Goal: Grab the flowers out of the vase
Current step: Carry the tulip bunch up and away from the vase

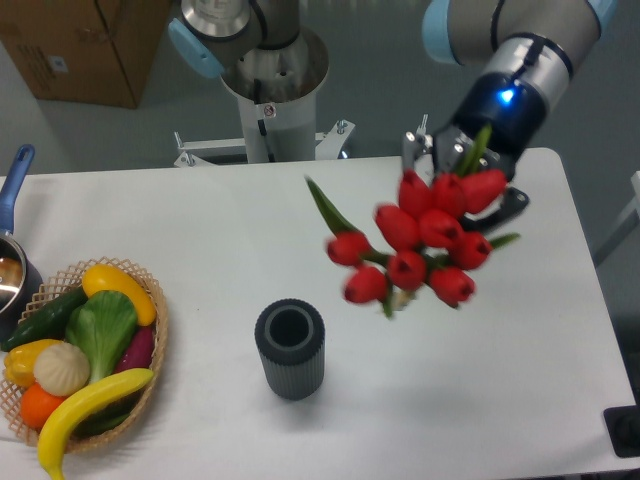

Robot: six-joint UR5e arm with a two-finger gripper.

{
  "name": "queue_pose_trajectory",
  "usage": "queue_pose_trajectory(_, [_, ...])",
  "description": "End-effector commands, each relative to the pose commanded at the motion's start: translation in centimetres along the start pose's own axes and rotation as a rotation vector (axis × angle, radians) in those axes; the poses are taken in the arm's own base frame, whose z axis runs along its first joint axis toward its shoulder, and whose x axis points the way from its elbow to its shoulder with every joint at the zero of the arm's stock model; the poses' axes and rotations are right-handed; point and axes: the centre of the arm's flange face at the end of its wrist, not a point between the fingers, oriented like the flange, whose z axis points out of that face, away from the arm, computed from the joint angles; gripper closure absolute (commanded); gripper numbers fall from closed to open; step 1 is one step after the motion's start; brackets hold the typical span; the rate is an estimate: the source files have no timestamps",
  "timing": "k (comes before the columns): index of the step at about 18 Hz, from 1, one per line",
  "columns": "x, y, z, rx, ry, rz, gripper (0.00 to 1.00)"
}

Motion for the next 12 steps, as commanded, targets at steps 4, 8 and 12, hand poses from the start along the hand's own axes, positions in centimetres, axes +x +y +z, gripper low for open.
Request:
queue_pose_trajectory(4, [-1.1, 2.9, -0.2, -0.342, -0.162, 0.077, 1.00])
queue_pose_trajectory(8, [-0.8, 4.0, 0.5, -0.582, -0.141, 0.152, 1.00])
queue_pose_trajectory(12, [-0.6, 4.2, 1.3, -0.694, -0.155, 0.171, 1.00])
